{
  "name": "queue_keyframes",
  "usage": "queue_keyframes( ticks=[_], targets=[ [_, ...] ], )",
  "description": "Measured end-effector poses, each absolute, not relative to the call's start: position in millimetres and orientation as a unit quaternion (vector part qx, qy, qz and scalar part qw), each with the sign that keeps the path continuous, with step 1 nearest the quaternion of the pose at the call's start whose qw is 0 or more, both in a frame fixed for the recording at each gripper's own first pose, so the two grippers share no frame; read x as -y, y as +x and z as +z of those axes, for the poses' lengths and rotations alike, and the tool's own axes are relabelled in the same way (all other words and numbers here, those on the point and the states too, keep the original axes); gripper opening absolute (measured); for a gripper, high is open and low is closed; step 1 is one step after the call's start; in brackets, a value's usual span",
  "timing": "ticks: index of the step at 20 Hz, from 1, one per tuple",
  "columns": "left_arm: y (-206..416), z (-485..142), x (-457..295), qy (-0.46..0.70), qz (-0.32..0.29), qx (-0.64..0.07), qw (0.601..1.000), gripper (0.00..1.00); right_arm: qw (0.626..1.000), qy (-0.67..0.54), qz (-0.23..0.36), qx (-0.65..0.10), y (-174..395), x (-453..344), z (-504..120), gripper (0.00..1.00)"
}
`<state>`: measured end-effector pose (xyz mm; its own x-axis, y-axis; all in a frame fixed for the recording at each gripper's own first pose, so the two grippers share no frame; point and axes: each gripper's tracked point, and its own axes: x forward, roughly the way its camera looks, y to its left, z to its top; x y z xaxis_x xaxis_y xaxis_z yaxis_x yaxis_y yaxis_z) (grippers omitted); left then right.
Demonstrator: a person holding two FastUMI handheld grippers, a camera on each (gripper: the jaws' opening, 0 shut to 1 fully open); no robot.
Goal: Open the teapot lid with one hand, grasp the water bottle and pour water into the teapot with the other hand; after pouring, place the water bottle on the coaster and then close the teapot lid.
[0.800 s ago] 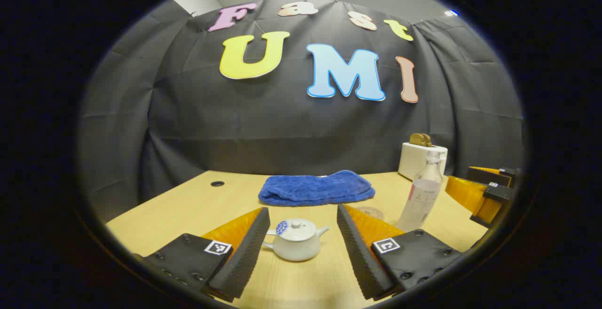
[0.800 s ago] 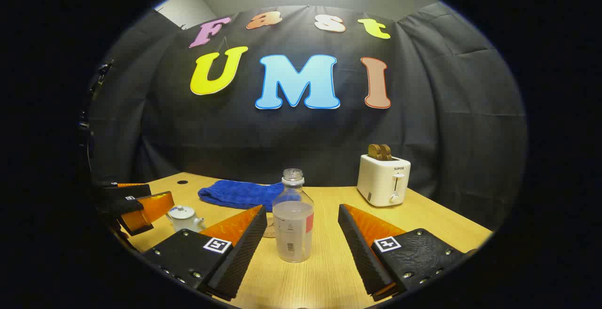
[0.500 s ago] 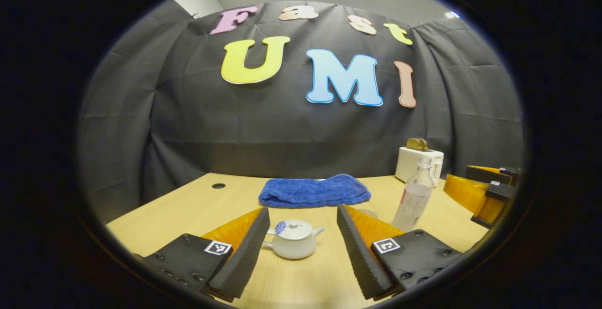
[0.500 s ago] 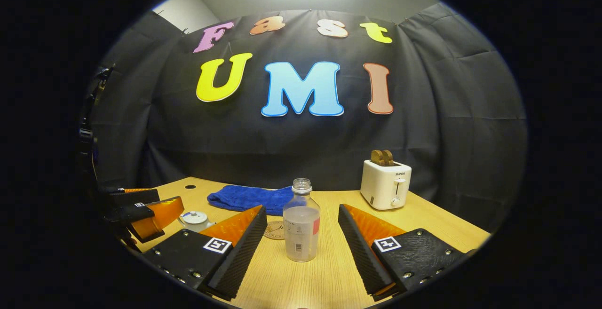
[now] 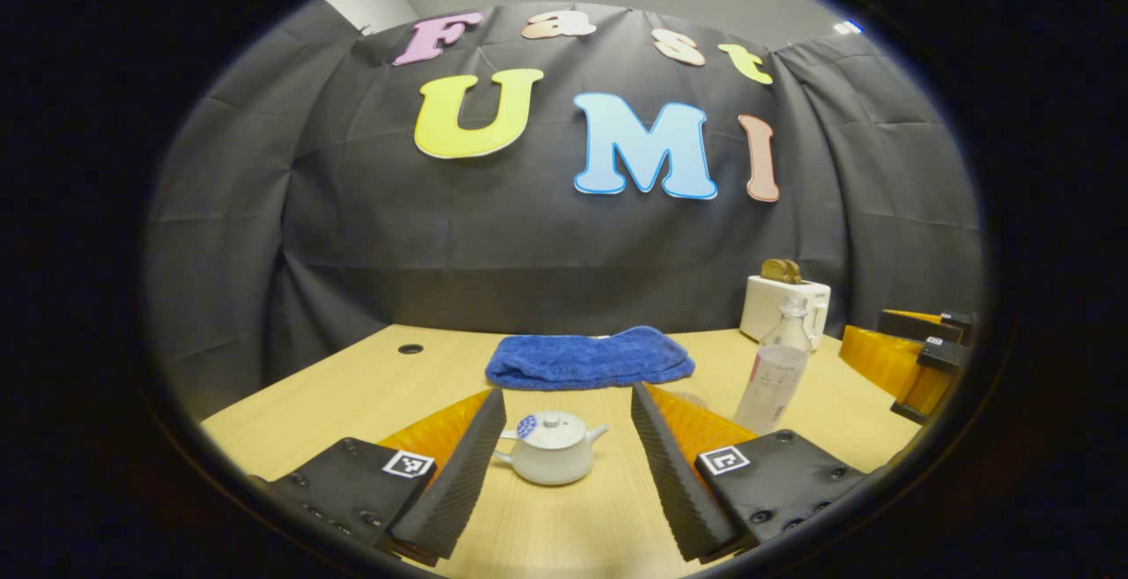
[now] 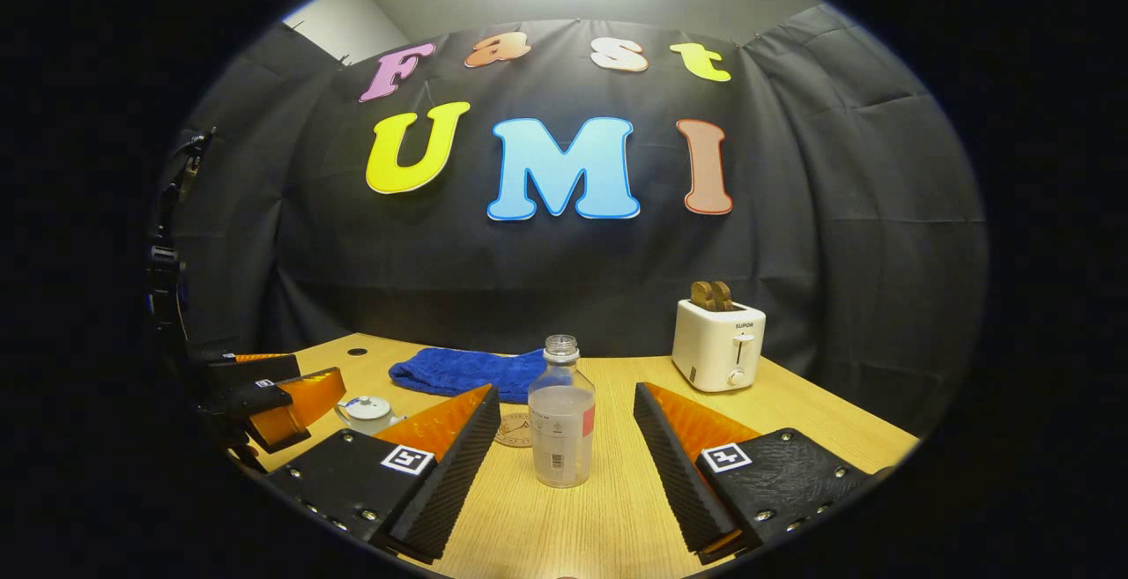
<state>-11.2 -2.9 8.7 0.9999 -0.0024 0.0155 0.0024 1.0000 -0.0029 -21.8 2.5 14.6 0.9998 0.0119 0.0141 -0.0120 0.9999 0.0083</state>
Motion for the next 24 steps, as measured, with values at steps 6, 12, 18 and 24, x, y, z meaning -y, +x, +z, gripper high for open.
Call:
queue_keyframes(
  ticks=[6,12,18,24],
  targets=[
    [6.2,2.3,-1.8,-0.003,-0.002,0.003,1.0,0.95,1.0,0.007,0.006,0.001,-17.8,-1.7,9.7,0.95],
    [33.2,-11.2,-5.5,0.001,-0.011,-0.017,1.0,0.95,1.0,0.008,0.003,-0.008,-10.6,0.3,2.4,0.95],
    [60.8,-24.6,-10.7,0.003,-0.014,-0.035,0.999,0.95,1.0,0.011,-0.002,-0.021,-1.3,4.3,-7.7,0.95],
    [75.8,-33.5,-14.9,0.019,-0.008,-0.05,0.999,0.89,1.0,0.011,-0.005,-0.027,2.6,7.9,-12.8,0.95]
  ],
)
